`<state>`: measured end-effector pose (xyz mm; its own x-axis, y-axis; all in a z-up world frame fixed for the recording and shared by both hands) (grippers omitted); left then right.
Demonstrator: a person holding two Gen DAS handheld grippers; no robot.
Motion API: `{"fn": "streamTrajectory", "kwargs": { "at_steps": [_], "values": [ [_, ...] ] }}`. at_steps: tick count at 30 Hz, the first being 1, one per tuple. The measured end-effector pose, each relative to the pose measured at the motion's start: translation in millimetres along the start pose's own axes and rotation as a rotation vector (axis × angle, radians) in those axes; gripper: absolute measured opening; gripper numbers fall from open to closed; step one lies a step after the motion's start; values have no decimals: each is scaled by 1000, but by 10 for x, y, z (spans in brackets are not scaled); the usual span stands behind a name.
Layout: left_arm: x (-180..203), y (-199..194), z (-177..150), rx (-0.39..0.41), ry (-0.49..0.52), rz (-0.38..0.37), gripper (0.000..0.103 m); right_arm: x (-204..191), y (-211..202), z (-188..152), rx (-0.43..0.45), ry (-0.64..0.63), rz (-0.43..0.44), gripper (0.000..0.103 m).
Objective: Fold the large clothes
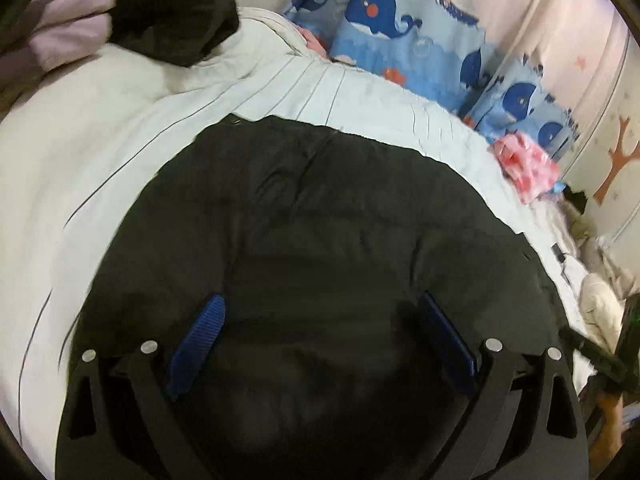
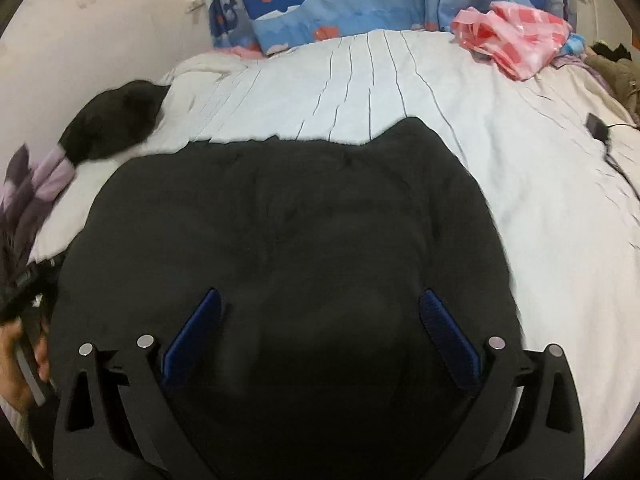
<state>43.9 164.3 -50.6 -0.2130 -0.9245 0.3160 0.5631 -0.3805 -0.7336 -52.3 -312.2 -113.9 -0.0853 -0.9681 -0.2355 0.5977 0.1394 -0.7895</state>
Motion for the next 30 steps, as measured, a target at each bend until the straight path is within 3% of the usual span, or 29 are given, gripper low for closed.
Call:
{"fn": "streamTrajectory", "kwargs": {
  "at_steps": [2,5,8,11,15,19,22,24,25,27,28,30],
  "values": [
    [-90,-60,-63,-17,-44,-14,93,132,26,-230,-107,-43,-11,96],
    [-273,-271,-88,-1,-164,-69,93,392,-267,-295,-142,68,-15,96],
    [-523,-572,-131,14,-326,-171,93,579,-791,-299,-98,230,164,96],
    [-800,-812,-232,-7,-458,-245,93,895,-1077,-426,-102,408,268,96],
    [-1046,-946,-514,-75,-554,-290,95,1131,-1112,-721,-150,578,394,96],
    [-1152,-887,-736,-130,-642,-355,95,1046,-963,-773,-188,608,515,96],
    [-1100,-765,-803,-169,-665,-391,95,893,-738,-889,-280,612,545,96],
    [-1043,-667,-837,-200,-667,-411,95,930,-640,-847,-291,616,510,96],
    [-995,-595,-837,-218,-659,-416,95,932,-639,-786,-273,622,529,96],
    [-939,-536,-796,-235,-653,-426,95,896,-767,-593,-191,638,650,97],
    [-863,-564,-712,-211,-655,-492,95,889,-843,-530,-153,636,691,97],
    [-724,-628,-628,-196,-623,-572,95,911,-881,-521,-150,623,688,97]
  ]
}}
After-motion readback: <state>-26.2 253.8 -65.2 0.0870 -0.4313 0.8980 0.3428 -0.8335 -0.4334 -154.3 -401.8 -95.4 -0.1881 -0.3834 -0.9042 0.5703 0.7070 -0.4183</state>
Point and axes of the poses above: each gripper's, at about its wrist camera, not at the fingertips, and y roughly the way its jaws point, x to its right, z to its top, the point moved 7 cm from there along y, roughly the way its jaws point, and after that the axes turned 2 degrees about -x, right-handed, at the moved point
